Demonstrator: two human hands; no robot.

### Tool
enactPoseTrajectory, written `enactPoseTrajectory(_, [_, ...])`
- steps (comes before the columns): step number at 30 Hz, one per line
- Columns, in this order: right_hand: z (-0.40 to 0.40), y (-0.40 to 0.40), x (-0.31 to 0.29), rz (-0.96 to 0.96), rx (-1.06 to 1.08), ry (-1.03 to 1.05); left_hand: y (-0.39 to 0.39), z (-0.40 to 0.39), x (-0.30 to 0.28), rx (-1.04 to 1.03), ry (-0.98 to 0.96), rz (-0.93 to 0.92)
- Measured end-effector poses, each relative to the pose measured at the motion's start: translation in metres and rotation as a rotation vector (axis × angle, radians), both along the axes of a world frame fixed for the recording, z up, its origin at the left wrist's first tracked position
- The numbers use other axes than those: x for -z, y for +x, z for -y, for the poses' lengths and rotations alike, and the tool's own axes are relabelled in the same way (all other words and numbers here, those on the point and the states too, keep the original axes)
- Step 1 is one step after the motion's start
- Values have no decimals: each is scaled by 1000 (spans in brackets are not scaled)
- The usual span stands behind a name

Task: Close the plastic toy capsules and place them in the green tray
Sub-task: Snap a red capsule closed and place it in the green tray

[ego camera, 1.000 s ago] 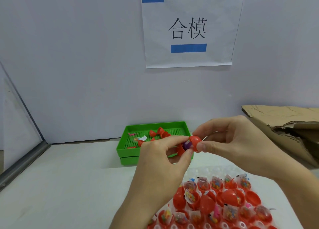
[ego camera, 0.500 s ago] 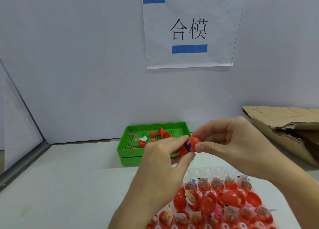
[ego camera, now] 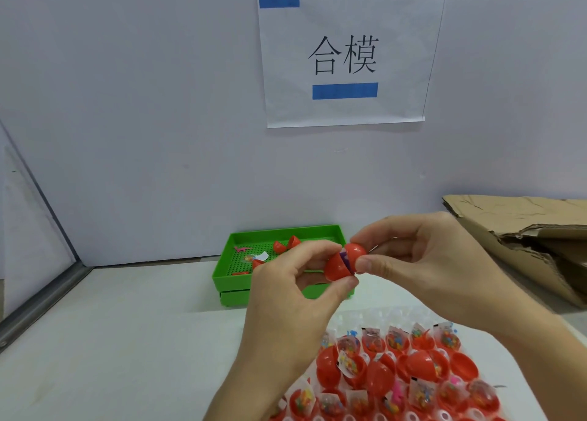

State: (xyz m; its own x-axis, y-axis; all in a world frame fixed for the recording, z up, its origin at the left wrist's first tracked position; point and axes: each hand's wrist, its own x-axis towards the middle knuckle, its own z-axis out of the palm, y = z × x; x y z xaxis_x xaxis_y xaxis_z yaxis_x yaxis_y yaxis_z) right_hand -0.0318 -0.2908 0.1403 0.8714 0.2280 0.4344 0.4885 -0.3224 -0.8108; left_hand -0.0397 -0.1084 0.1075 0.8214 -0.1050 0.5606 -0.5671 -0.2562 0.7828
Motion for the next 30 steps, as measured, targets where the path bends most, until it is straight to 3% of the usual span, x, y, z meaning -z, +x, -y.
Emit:
enactPoseTrajectory(10, [1, 1, 1, 1, -31, 40, 0, -3, -2, 70, 12, 54])
enactPoseTrajectory(30, [-3, 1, 3, 11, -77, 44, 0, -10, -6, 32, 214, 147])
